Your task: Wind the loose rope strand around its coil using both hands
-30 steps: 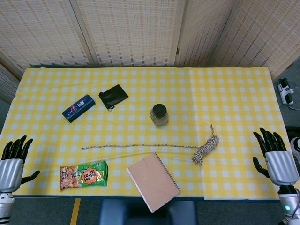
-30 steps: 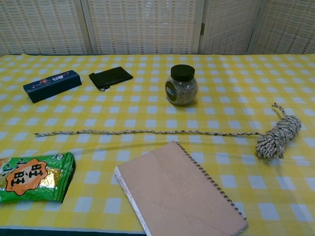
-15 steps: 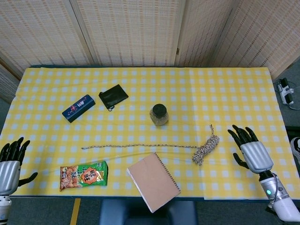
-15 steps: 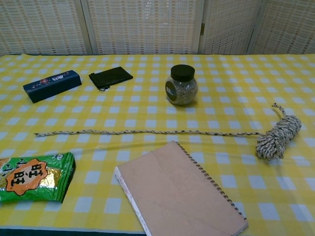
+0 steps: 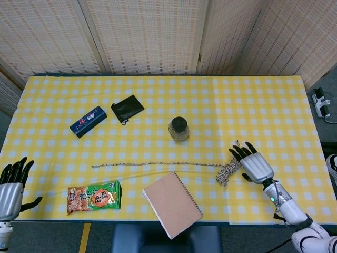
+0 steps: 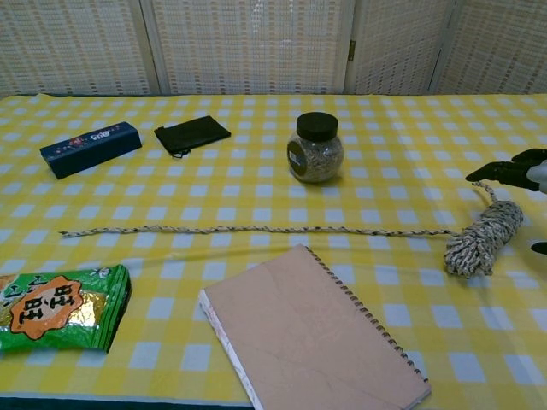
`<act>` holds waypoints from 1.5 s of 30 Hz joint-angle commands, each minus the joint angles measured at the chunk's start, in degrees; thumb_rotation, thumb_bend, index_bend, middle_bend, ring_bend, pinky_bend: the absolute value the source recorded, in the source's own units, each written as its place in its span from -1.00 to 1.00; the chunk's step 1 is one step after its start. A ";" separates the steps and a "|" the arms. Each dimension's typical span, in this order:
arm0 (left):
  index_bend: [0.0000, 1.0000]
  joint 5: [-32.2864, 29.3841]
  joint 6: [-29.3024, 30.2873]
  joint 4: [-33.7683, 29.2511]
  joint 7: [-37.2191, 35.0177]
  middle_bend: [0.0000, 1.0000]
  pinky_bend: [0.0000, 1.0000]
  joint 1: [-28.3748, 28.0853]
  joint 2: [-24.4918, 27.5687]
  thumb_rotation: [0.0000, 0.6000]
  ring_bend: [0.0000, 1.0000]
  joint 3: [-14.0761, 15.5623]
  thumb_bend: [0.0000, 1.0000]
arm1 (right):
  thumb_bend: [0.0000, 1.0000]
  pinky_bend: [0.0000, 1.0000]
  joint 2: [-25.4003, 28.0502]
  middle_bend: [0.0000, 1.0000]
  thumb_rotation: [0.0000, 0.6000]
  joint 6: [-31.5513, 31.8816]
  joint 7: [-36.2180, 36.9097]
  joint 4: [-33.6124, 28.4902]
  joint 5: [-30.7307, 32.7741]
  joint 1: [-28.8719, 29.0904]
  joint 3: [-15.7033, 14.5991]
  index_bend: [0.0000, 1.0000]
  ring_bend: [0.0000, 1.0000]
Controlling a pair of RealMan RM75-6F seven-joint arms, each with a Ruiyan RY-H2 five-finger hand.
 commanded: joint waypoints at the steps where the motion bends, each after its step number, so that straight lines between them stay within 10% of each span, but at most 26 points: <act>1: -0.84 -0.15 -0.21 0.05 -0.02 -0.91 -1.00 -0.01 -0.05 1.00 -0.89 0.03 -0.73 | -0.37 -1.00 -1.51 -0.74 1.00 -1.11 0.24 1.88 0.46 1.32 -0.04 -1.00 -0.63; 24: -0.80 -0.36 -0.73 0.71 -0.95 -0.91 -1.00 0.14 -0.49 1.00 -0.88 0.18 -0.73 | -0.38 -0.78 -4.61 -0.31 1.00 2.48 5.55 8.48 -3.96 3.17 -3.17 -0.26 -0.30; 45: -0.63 3.66 0.01 2.42 -3.91 -0.65 -0.86 -2.07 -0.56 1.00 -0.65 -1.11 -0.73 | -0.07 -0.09 -5.08 0.09 1.00 5.25 10.91 9.43 -5.68 4.15 -3.84 0.29 0.18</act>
